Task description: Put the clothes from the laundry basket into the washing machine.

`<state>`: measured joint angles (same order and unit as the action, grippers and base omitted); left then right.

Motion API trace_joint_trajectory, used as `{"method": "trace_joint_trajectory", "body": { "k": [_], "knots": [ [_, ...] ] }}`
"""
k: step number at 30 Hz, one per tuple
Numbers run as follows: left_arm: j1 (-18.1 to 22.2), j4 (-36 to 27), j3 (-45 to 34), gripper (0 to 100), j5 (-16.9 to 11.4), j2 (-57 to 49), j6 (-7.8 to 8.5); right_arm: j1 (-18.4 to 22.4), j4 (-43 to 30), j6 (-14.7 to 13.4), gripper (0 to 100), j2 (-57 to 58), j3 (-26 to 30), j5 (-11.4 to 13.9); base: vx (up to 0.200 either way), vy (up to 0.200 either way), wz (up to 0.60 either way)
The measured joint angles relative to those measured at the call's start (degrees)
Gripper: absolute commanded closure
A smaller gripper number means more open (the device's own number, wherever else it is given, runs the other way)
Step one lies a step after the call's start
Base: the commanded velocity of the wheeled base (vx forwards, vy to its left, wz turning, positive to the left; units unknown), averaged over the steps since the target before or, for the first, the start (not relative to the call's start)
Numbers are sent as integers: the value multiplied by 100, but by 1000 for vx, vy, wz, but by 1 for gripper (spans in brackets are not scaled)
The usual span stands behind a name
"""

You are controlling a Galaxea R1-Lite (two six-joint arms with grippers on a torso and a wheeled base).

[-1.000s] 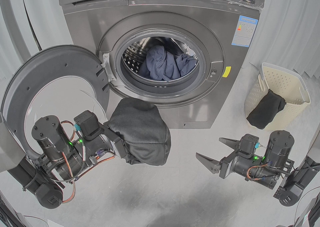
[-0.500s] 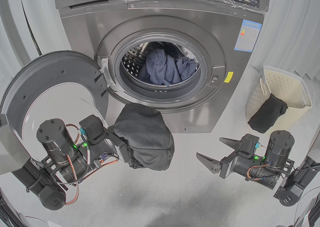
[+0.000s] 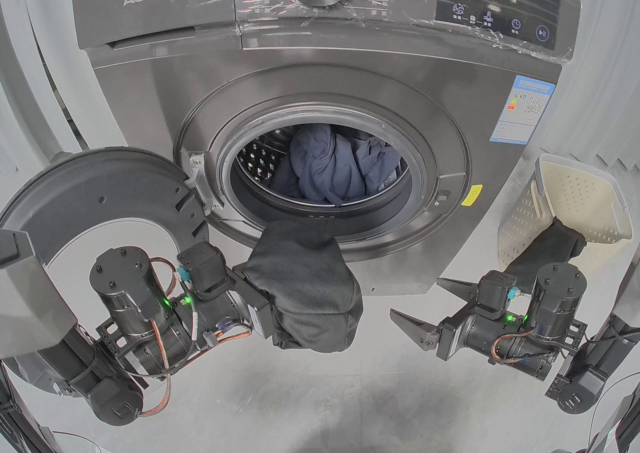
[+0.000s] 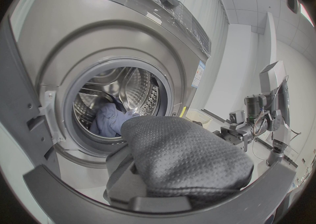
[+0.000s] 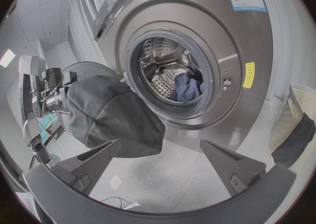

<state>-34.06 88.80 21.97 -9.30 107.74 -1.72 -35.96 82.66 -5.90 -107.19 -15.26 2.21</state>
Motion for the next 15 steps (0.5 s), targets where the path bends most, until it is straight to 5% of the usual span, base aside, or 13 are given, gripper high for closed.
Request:
{"method": "trace_joint_trajectory", "body": {
  "k": [10, 15],
  "knots": [
    [-138, 5, -37, 100, 39, 74, 16, -100, 0, -6, 0, -69, 13, 15, 0, 0, 0],
    [-193, 5, -65, 100, 35, 69, 16, -107, 2, -6, 0, -83, 9, 13, 200, 0, 0]
  ]
}}
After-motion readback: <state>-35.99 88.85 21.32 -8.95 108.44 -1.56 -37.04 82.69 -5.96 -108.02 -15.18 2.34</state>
